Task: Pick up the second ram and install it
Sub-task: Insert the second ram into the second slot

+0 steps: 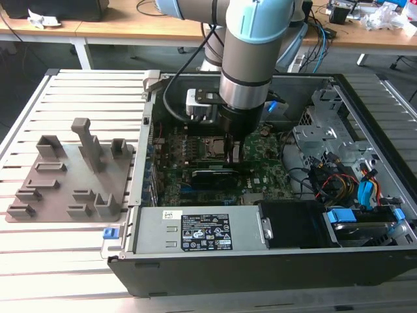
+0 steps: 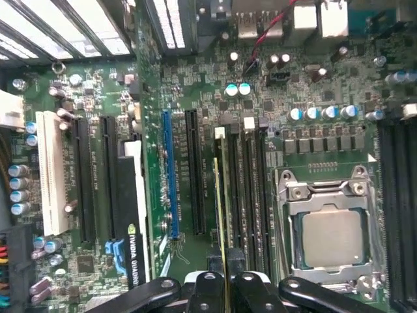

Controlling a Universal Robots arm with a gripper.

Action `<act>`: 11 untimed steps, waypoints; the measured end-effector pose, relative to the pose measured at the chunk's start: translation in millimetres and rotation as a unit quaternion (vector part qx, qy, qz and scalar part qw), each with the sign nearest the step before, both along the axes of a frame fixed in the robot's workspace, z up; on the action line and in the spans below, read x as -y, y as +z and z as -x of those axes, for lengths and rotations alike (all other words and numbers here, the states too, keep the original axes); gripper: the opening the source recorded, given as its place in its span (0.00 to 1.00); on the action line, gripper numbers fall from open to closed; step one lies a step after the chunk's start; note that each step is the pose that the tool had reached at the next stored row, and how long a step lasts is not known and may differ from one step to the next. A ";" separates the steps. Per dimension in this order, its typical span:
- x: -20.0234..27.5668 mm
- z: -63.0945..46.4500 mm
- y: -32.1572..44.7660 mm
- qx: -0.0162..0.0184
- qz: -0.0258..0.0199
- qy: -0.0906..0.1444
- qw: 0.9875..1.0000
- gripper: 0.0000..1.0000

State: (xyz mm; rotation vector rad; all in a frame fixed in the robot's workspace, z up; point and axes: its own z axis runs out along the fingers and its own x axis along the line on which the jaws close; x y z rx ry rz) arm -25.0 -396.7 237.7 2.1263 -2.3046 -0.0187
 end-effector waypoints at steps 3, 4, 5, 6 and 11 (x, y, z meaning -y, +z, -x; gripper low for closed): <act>0.0 0.0 3.1 0.000 0.000 0.000 1.000 0.14; 0.0 0.0 3.9 0.000 0.000 0.000 1.000 0.14; 0.0 0.0 5.1 0.000 0.000 0.000 1.000 0.14; 0.0 0.0 7.0 0.000 0.000 0.000 1.000 0.14; 0.0 0.0 32.8 0.000 0.000 0.000 1.000 0.14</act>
